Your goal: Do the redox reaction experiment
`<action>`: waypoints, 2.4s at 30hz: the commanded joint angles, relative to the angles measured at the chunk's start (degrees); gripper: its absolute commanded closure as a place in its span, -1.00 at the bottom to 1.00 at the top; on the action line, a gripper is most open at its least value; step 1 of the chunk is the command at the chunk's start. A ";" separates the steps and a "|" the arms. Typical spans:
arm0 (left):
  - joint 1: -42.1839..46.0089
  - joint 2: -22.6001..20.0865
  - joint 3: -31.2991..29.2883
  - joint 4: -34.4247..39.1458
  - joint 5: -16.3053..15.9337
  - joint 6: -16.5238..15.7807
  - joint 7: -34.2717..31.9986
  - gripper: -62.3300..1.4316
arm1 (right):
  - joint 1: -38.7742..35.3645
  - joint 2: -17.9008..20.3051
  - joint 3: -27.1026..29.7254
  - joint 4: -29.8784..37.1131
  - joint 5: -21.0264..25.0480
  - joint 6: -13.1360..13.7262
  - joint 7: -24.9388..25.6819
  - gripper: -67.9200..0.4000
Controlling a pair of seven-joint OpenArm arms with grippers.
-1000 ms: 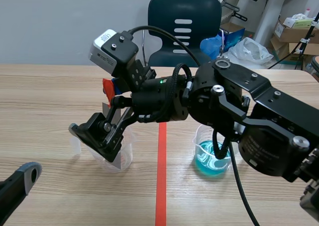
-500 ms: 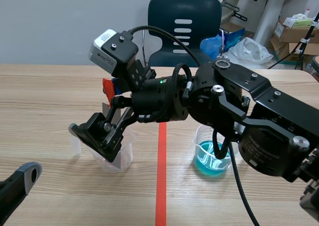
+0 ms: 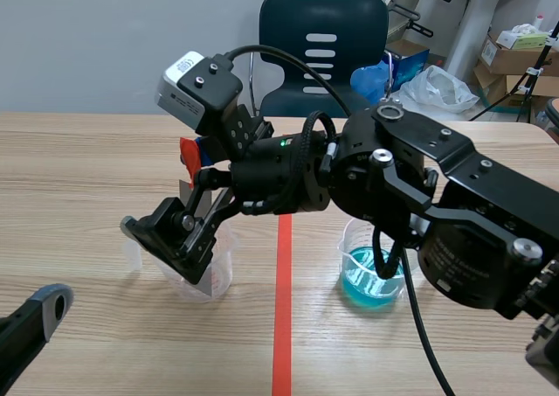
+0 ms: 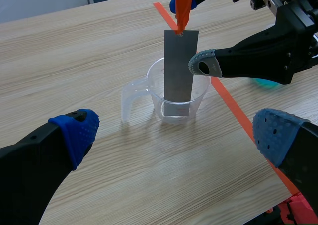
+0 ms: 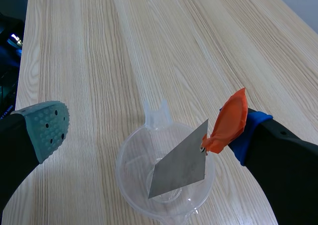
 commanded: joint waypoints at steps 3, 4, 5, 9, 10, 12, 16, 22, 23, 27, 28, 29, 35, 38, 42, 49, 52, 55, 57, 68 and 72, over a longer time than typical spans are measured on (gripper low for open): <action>-0.17 0.42 -0.15 1.20 -0.33 -0.15 -0.79 -1.00 | 0.94 -0.04 -0.20 0.22 0.44 0.04 1.01 -0.84; -0.17 0.42 -0.15 1.20 -0.33 -0.15 -0.79 -1.00 | 0.94 -0.02 -0.20 0.22 0.44 0.04 1.01 -0.84; -0.17 0.42 -0.15 1.20 -0.33 -0.15 -0.79 -1.00 | 0.94 -0.02 -0.20 0.22 0.44 0.04 1.01 -0.84; -0.17 0.42 -0.15 1.20 -0.33 -0.15 -0.79 -1.00 | 0.94 -0.02 -0.20 0.22 0.44 0.04 1.01 -0.84; -0.17 0.42 -0.15 1.20 -0.33 -0.15 -0.79 -1.00 | 0.94 -0.02 -0.20 0.22 0.44 0.04 1.01 -0.84; -0.17 0.42 -0.15 1.20 -0.33 -0.15 -0.79 -1.00 | 0.94 -0.02 -0.20 0.22 0.44 0.04 1.01 -0.84; -0.17 0.42 -0.15 1.20 -0.33 -0.15 -0.79 -1.00 | 0.94 -0.02 -0.20 0.22 0.44 0.04 1.01 -0.84; -0.17 0.42 -0.15 1.20 -0.35 -0.15 -0.79 -1.00 | 0.94 -0.02 -0.20 0.22 0.44 0.04 1.01 -0.84; -0.17 0.42 -0.15 1.20 -0.35 -0.15 -0.79 -1.00 | 0.94 -0.02 -0.20 0.22 0.44 0.04 1.01 -0.84; -0.17 0.42 -0.15 1.20 -0.35 -0.15 -0.79 -1.00 | 0.94 -0.02 -0.20 0.22 0.44 0.04 1.01 -0.84; -0.17 0.42 -0.15 1.20 -0.35 -0.15 -0.79 -1.00 | 0.94 -0.02 -0.20 0.22 0.44 0.04 1.01 -0.84; -0.17 0.42 -0.15 1.20 -0.35 -0.15 -0.79 -1.00 | 0.94 -0.02 -0.20 0.22 0.44 0.04 1.01 -0.84; -0.17 0.42 -0.15 1.20 -0.35 -0.15 -0.79 -1.00 | 0.94 -0.02 -0.20 0.22 0.44 0.04 1.01 -0.84; -0.17 0.42 -0.15 1.20 -0.35 -0.15 -0.79 -1.00 | 0.94 -0.02 -0.20 0.22 0.44 0.04 1.01 -0.84; -0.17 0.42 -0.15 1.20 -0.35 -0.15 -0.79 -1.00 | 0.94 -0.02 -0.20 0.22 0.44 0.04 1.01 -0.84; -0.17 0.42 -0.15 1.20 -0.35 -0.15 -0.79 -1.00 | 0.94 -0.02 -0.20 0.24 0.44 0.04 1.03 -0.84; -0.17 0.42 -0.15 1.20 -0.35 -0.15 -0.76 -1.00 | 0.96 0.11 -0.20 0.55 0.42 0.04 1.20 -0.84; -0.17 0.42 -0.15 1.20 -0.35 -0.15 -0.68 -1.00 | 0.98 0.72 -0.17 1.36 0.42 0.02 2.51 -0.84; -0.17 0.44 -0.15 1.20 -0.35 -0.15 -0.59 -1.00 | 0.98 1.38 -0.17 2.36 0.42 0.04 3.13 -0.84; -0.17 0.44 -0.15 1.20 -0.35 -0.15 -0.55 -1.00 | 1.11 7.30 2.49 13.11 0.44 -0.44 3.19 -0.84; -0.17 0.44 -0.15 1.20 -0.35 -0.15 -0.57 -1.00 | 1.09 10.62 5.09 18.21 0.48 -1.14 3.21 -0.84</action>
